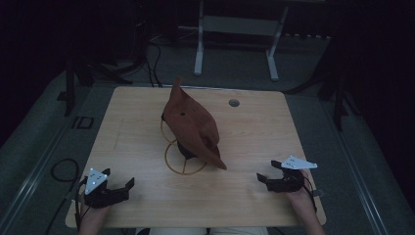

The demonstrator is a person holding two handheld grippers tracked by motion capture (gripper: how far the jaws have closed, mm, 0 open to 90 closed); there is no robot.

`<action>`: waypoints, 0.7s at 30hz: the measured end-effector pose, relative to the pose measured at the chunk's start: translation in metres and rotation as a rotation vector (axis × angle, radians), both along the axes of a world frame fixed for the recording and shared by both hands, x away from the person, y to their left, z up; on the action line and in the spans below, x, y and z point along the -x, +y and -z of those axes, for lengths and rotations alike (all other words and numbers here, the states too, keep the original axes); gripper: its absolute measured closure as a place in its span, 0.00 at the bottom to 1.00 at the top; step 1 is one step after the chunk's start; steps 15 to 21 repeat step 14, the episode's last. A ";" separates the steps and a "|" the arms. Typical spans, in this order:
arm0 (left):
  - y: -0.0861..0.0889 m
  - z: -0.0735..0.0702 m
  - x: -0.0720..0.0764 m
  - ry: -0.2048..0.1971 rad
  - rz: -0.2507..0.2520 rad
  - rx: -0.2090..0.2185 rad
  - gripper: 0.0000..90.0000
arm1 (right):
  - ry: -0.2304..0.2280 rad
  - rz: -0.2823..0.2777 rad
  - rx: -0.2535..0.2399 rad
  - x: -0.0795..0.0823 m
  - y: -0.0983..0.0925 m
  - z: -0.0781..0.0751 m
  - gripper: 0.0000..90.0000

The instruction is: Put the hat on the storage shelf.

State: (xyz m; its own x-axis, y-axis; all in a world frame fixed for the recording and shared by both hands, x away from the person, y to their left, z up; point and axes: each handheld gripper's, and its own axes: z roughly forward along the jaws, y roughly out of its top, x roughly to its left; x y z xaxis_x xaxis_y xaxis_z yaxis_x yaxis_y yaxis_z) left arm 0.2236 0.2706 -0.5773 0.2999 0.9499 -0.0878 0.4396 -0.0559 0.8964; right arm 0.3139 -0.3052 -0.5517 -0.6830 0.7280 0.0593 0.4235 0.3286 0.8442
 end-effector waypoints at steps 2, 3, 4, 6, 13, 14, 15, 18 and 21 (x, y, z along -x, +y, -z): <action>0.000 0.000 0.000 0.000 0.000 0.000 0.03 | 0.002 0.008 -0.003 0.001 -0.002 0.001 0.16; 0.000 0.000 0.000 0.001 0.001 0.001 0.03 | 0.003 0.018 -0.003 0.002 -0.006 0.003 0.16; 0.000 0.000 0.000 0.001 0.000 -0.001 0.03 | 0.003 0.024 -0.003 0.002 -0.009 0.004 0.16; 0.000 0.000 0.000 0.002 0.001 0.001 0.03 | 0.003 0.036 -0.007 0.003 -0.012 0.006 0.16; 0.000 0.001 0.000 0.004 0.001 0.002 0.03 | 0.001 0.037 0.011 0.003 -0.011 0.007 0.16; 0.000 0.001 0.000 0.004 0.001 0.002 0.03 | 0.001 0.037 0.011 0.003 -0.011 0.007 0.16; 0.000 0.001 0.000 0.004 0.001 0.002 0.03 | 0.001 0.037 0.011 0.003 -0.011 0.007 0.16; 0.000 0.001 0.000 0.004 0.001 0.002 0.03 | 0.001 0.037 0.011 0.003 -0.011 0.007 0.16; 0.000 0.001 0.000 0.004 0.001 0.002 0.03 | 0.001 0.037 0.011 0.003 -0.011 0.007 0.16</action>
